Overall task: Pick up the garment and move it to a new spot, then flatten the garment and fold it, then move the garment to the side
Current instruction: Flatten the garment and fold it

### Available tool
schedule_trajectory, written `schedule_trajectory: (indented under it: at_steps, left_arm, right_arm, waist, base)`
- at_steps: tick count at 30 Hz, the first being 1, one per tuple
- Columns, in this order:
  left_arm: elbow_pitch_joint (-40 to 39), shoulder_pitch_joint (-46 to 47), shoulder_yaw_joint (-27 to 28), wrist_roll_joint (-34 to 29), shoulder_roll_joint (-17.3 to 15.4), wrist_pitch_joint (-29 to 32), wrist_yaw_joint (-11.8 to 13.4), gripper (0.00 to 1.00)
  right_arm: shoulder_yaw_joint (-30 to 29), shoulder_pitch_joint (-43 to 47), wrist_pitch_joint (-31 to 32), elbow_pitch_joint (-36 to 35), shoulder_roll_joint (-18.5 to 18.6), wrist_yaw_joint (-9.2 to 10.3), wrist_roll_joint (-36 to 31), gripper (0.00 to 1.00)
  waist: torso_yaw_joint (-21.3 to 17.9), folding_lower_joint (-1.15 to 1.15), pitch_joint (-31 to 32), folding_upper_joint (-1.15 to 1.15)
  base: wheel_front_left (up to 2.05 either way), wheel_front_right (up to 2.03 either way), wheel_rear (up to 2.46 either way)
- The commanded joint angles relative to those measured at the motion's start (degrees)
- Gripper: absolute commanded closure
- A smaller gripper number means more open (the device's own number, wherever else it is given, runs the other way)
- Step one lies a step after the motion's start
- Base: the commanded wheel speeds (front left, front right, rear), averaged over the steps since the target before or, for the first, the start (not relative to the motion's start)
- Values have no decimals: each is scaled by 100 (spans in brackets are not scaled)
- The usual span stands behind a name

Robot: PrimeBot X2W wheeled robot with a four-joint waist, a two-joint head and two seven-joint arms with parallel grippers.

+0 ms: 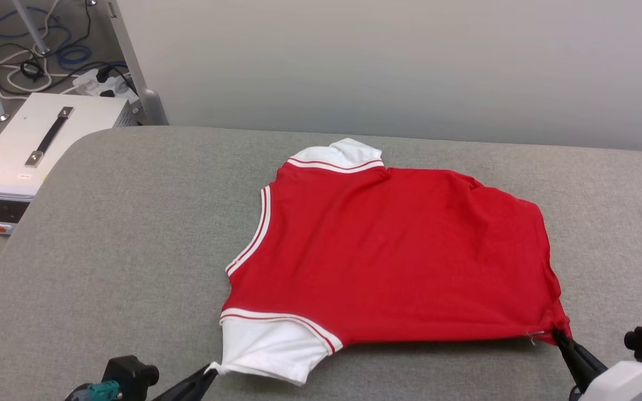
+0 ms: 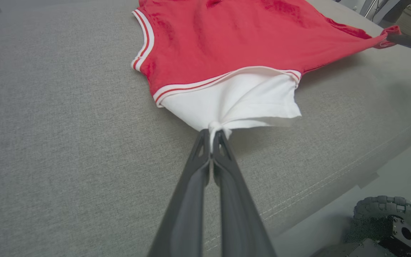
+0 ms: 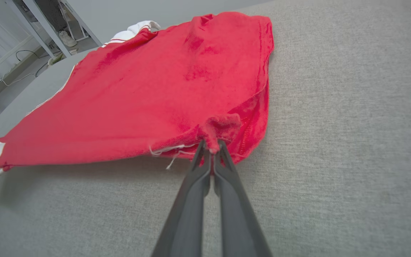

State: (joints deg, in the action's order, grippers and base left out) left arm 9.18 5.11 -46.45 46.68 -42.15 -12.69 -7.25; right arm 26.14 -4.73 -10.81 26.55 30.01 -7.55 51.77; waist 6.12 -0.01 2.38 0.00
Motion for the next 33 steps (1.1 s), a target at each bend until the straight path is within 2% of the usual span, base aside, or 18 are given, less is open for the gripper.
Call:
schedule_trajectory:
  at_steps: [1,12,19,26,33]
  left_arm:
    - [-88,-163,-8,114,-88,31,35,100]
    - [-907,-818,-172,315,-473,226,179,100]
    - [-1367,-592,159,206,-659,30,307,100]
    - [-1593,131,419,76,-598,174,343,100]
    - [-1330,979,424,-18,-304,610,286,100]
  right_arm:
    - [-28,162,79,-98,87,6,19,100]
    - [-586,1333,828,-1125,305,6,-117,100]
    - [-1339,1646,1100,-1921,162,6,-412,100]
    - [-1931,1471,1677,-2574,-77,6,-726,100]
    - [-2158,882,2384,-2665,-312,6,-1170,100]
  waist:
    - [4,1,102,0]
    - [0,1,177,0]
    - [-12,1,40,0]
    - [-77,1,-276,0]
    - [-203,1,-800,0]
  base:
    - [0,0,0]
    - [0,0,0]
    - [0,0,0]
    - [0,0,0]
    - [0,0,0]
